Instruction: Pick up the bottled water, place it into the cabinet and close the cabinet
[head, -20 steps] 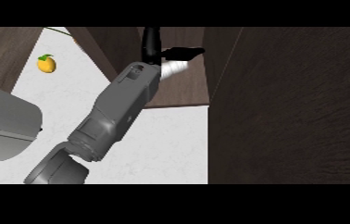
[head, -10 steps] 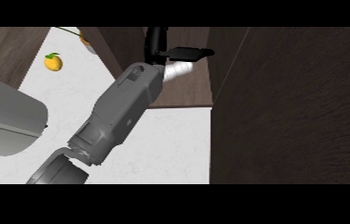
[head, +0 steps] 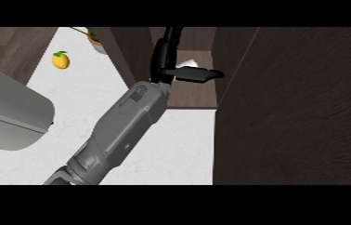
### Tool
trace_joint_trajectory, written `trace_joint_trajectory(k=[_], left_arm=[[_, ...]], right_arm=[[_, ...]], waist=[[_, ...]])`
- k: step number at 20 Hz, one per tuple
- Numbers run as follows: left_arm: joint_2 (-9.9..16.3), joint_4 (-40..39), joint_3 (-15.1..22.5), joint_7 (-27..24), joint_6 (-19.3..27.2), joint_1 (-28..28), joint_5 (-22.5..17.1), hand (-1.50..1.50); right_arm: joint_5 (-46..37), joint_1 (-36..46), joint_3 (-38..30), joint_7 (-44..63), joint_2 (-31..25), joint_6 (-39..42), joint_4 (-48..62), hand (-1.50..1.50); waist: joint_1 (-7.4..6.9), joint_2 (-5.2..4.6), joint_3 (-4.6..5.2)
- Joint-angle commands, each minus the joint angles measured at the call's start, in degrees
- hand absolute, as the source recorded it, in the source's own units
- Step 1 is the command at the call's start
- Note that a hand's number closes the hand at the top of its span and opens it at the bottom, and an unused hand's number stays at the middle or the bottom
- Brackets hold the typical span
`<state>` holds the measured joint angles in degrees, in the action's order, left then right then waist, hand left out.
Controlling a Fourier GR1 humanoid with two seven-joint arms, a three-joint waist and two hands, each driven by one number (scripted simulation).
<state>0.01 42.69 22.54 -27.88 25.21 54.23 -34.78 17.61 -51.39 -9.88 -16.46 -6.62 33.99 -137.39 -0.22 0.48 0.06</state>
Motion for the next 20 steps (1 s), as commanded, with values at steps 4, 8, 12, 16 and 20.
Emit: trace_joint_trajectory(k=[4,8,12,16,20], left_arm=[[0.6,18.4,6.4,1.6,1.5,-15.4,2.1,-1.5],[2.6,31.3,11.0,6.3,5.3,-22.6,4.1,-1.5],[5.1,37.9,12.5,6.3,3.6,-30.6,3.9,-1.5],[9.0,45.8,13.7,7.0,4.2,-35.8,4.8,-1.5],[13.1,52.6,14.5,7.4,4.3,-43.0,5.1,-1.5]], right_arm=[[1.1,-2.6,2.7,5.5,1.7,-2.7,-10.2,-1.5],[-1.4,-0.3,2.6,4.0,1.5,-2.5,-7.0,-1.5],[0.2,0.3,1.5,4.6,-0.5,-1.7,-8.1,-1.5],[0.1,0.0,5.2,8.4,-5.2,2.3,-8.5,1.5],[-3.1,-1.7,9.2,7.2,-7.0,6.6,-10.0,1.5]], waist=[[-1.08,0.12,0.03],[-1.04,0.21,-0.02],[-0.5,-0.15,-0.01],[-0.96,-0.12,0.02],[-0.45,0.04,0.02]])
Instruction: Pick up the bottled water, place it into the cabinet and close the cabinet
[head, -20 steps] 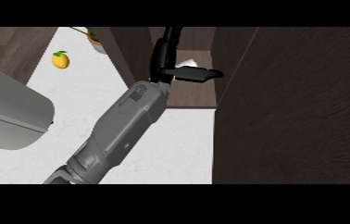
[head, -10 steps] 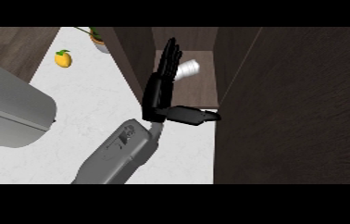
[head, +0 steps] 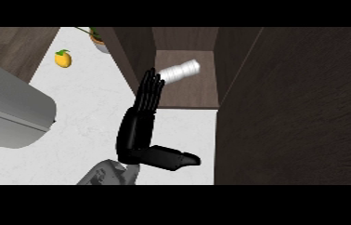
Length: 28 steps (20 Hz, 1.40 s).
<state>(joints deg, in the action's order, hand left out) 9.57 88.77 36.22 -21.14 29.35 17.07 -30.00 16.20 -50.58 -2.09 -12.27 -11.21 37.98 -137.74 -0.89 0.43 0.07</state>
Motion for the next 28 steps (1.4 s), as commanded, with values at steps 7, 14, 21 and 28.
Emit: trace_joint_trajectory(k=[7,14,21,28], left_arm=[[9.7,16.3,-0.4,-0.2,-1.5,-15.0,-0.3,-1.5],[12.7,20.2,-1.9,-2.9,-2.6,-20.9,-0.3,-1.5],[17.0,23.1,-7.1,-6.1,-7.9,-27.4,-4.0,-1.5],[17.5,23.6,-8.8,-6.6,-8.7,-29.5,-5.1,-1.5]], right_arm=[[-8.2,0.3,13.5,9.0,-2.2,1.3,-10.3,1.5],[-12.8,2.2,25.2,15.5,-2.2,-1.5,-15.7,1.5],[-23.8,7.5,41.7,23.8,2.9,-6.9,-14.8,1.5],[-28.6,20.8,48.1,28.4,7.9,-9.6,-9.0,1.5]], waist=[[0.42,-0.02,0.04],[0.48,0.1,0.19],[-0.1,-0.04,0.3],[-0.69,0.19,0.47]])
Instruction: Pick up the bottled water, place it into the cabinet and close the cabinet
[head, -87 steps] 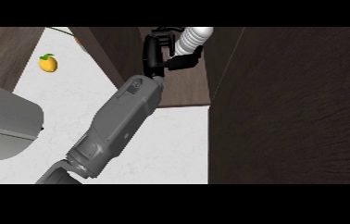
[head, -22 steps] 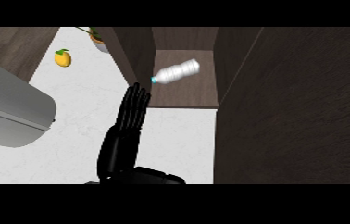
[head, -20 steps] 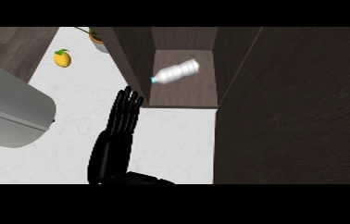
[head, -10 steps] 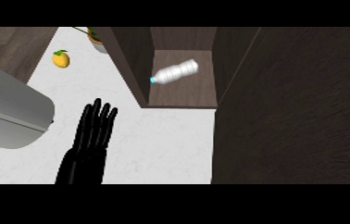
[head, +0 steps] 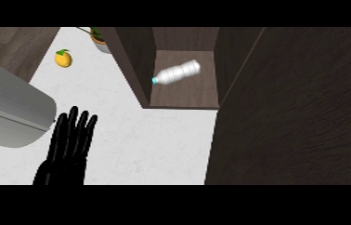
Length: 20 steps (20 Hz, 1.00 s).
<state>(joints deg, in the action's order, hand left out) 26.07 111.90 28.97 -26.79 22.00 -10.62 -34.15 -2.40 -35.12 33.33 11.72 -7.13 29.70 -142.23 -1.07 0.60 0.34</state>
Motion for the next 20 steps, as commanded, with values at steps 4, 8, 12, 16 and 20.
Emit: trace_joint_trajectory(k=[4,8,12,16,20], left_arm=[[3.1,1.8,-4.1,-0.9,-3.7,-3.8,-3.2,-1.5],[4.5,3.9,-5.1,-1.1,-4.0,-6.2,-3.4,-1.5],[5.3,2.3,-6.5,-3.1,-7.3,-8.6,-4.8,-1.5],[5.7,3.9,-6.5,-3.5,-8.6,-9.6,-5.2,-1.5],[7.4,3.4,-9.2,-2.8,-10.5,-8.8,-7.0,-1.5]], right_arm=[[-10.8,11.3,14.4,10.4,6.3,-2.9,-4.3,1.5],[-11.7,18.2,16.6,13.9,6.9,-7.0,-1.0,1.5],[-10.9,24.2,17.2,14.5,6.8,-11.2,3.4,1.5],[-10.9,28.8,15.7,15.6,6.8,-12.4,5.5,1.5],[-9.8,32.1,14.6,16.6,6.7,-12.3,6.2,1.5]], waist=[[-0.37,0.16,0.25],[-0.47,0.22,0.18],[-0.84,0.15,0.29],[-1.41,0.2,0.31],[-1.25,-0.25,0.35]])
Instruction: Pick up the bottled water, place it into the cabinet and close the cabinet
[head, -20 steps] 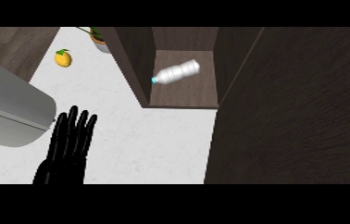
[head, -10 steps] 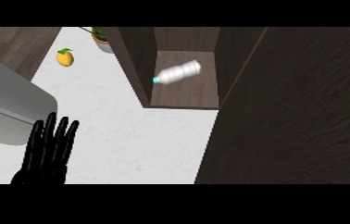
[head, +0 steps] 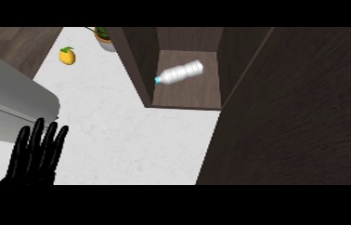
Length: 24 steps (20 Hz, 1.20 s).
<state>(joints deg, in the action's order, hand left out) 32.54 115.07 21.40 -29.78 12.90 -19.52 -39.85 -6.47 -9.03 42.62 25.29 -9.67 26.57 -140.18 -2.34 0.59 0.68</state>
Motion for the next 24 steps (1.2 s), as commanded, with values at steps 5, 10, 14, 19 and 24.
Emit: trace_joint_trajectory(k=[5,10,14,19,24], left_arm=[[1.1,0.1,-1.3,-0.8,-2.9,-1.3,-1.4,-1.5],[1.8,0.4,-3.0,-0.8,-3.8,-1.2,-2.4,-1.5],[1.8,0.2,-3.4,-1.0,-4.2,-0.7,-2.4,-1.5],[2.8,0.5,-2.9,-0.9,-6.1,-2.1,-2.7,-1.5],[3.5,1.0,-3.4,-1.5,-7.5,-1.4,-2.4,-1.5]], right_arm=[[-3.7,7.0,4.7,3.6,9.1,-8.2,5.0,1.5],[-2.5,8.4,2.5,3.0,9.1,-7.0,6.5,1.5],[-0.8,7.6,2.0,2.5,9.1,-6.9,6.3,1.5],[2.7,5.9,1.6,1.2,9.2,-8.2,7.5,1.5],[11.3,4.5,2.9,4.0,9.2,-4.7,11.6,1.5]], waist=[[-0.95,-0.4,0.13],[-2.26,-0.9,0.15],[-2.39,-1.18,0.17],[-3.38,-1.69,0.06],[-6.16,-2.91,0.16]])
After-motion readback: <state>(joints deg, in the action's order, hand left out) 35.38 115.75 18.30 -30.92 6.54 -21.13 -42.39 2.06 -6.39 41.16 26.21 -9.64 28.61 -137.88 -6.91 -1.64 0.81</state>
